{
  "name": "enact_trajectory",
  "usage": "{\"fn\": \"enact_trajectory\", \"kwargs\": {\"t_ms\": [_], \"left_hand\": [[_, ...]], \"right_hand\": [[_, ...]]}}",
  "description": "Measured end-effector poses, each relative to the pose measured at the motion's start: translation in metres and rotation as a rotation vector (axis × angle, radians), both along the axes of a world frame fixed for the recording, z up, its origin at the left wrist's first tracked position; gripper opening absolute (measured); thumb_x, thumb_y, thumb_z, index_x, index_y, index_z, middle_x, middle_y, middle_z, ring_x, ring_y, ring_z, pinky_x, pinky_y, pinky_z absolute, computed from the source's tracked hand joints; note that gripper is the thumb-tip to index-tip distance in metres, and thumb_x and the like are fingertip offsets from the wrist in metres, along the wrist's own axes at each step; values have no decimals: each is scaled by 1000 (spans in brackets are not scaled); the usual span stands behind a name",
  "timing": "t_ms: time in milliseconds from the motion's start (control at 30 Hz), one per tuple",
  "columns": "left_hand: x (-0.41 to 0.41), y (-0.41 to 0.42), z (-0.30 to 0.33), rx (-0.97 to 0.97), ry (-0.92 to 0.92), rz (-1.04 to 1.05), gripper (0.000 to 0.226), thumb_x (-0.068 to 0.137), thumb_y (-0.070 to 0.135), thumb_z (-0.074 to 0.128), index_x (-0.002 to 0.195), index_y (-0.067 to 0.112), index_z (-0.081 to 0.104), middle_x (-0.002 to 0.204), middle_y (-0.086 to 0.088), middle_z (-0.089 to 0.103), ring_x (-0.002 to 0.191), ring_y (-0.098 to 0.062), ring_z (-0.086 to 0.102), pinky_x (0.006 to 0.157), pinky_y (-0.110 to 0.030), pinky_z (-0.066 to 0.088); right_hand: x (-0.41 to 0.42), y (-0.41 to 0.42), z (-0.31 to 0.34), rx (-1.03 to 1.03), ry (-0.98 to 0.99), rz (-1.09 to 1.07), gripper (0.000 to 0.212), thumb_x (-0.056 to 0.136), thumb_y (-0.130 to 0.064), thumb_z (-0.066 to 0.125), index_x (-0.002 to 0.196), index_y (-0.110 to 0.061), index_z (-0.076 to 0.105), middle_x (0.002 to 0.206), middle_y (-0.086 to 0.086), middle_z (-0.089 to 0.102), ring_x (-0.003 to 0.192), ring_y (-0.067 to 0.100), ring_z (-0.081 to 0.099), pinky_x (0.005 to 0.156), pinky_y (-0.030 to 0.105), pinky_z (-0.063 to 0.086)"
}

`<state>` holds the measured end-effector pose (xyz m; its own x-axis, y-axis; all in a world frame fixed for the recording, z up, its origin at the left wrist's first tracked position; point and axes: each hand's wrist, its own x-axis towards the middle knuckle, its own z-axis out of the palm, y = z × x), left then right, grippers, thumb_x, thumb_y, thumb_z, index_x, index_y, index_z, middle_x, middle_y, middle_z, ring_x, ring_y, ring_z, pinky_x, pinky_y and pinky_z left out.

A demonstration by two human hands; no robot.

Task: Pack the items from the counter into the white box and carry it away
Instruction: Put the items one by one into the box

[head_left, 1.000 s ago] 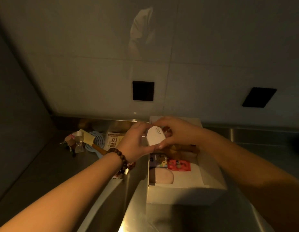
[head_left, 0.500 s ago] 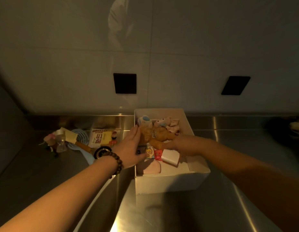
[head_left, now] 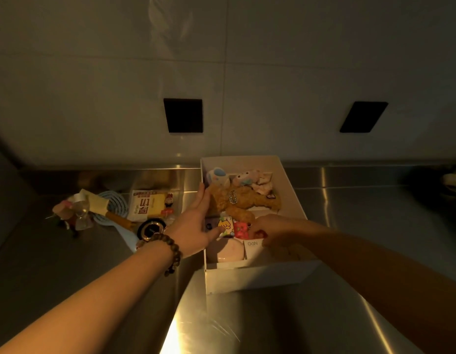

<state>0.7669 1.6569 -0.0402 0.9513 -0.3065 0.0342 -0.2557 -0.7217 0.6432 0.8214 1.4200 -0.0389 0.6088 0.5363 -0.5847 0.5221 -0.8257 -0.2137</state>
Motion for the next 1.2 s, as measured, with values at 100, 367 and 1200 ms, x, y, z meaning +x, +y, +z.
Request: {"fn": "enact_trajectory", "kwargs": {"t_ms": [100,367,1200], "left_hand": [[-1,1,0,-10,-15,3,99,82,43,65,120,59,-25,152,16,-21,126,6,9,103,-15,12],[0,1,-1,-52,-9,17,100,82,44,64,112,72,-28,149,23,-22,120,9,17,80,6,16],[-110,188,-51,206,38,394,70,91,48,45,149,19,17,155,-3,20,140,-17,22,112,-29,15]], "right_hand": [[2,-2,1,13,4,21,45,89,-6,56,130,-26,58,133,2,56,117,22,50,101,33,41],[-18,4,19,338,-71,-89,46,95,-26,53,141,-24,46,125,-2,60,107,11,53,89,24,40],[-75,242,-17,200,-131,-259,95,75,-48,74,151,-22,22,160,7,5,145,35,15,118,46,22]]}}
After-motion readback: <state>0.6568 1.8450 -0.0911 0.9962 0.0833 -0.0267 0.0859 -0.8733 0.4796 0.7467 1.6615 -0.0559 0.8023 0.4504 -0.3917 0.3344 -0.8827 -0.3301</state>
